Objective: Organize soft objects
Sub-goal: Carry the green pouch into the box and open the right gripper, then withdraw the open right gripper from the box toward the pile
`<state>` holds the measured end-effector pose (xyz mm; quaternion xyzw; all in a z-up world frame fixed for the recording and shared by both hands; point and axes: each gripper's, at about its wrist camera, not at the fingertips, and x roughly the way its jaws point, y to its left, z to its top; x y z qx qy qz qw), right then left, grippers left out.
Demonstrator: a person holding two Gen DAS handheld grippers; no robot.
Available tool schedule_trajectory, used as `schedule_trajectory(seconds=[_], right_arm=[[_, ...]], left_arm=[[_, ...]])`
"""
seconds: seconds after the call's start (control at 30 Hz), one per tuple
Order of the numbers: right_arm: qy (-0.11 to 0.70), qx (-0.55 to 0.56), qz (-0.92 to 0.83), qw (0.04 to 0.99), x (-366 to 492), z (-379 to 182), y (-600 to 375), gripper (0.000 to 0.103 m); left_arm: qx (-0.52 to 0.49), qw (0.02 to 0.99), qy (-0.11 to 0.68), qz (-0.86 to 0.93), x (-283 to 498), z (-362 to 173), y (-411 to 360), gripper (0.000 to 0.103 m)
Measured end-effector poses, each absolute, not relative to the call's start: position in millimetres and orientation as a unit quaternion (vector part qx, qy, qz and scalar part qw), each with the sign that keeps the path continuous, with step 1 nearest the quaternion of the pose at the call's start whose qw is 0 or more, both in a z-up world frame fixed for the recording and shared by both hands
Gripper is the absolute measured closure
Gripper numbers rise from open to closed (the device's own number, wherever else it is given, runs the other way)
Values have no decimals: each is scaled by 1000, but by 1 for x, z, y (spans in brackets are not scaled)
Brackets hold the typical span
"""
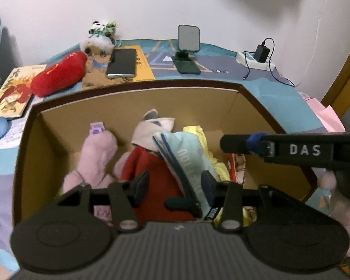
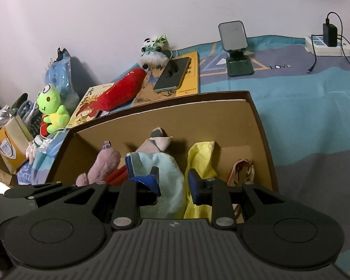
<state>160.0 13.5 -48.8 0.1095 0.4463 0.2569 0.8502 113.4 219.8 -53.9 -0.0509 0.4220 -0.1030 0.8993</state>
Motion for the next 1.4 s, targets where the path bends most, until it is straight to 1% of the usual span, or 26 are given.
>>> schedule_trajectory(seconds=[0.17, 0.27, 0.57, 1.03, 1.4], right_arm=[[446, 111, 263, 848, 154, -45, 12, 93], [448, 113, 271, 845, 152, -43, 11, 93], [438, 89, 292, 846, 139, -32, 0, 92], [430, 85, 299, 848, 121, -27, -36, 90], [434, 69, 319, 840, 106, -32, -59, 89]], left_arm=[[-31, 904, 419, -78, 106, -46, 211, 57], [-11, 909, 412, -57, 100, -38, 204, 53], [13, 912, 409, 24, 85, -21, 186, 50], [16, 903, 420, 93, 57, -15, 159, 46], [21, 898, 424, 114, 37, -15, 131, 44]])
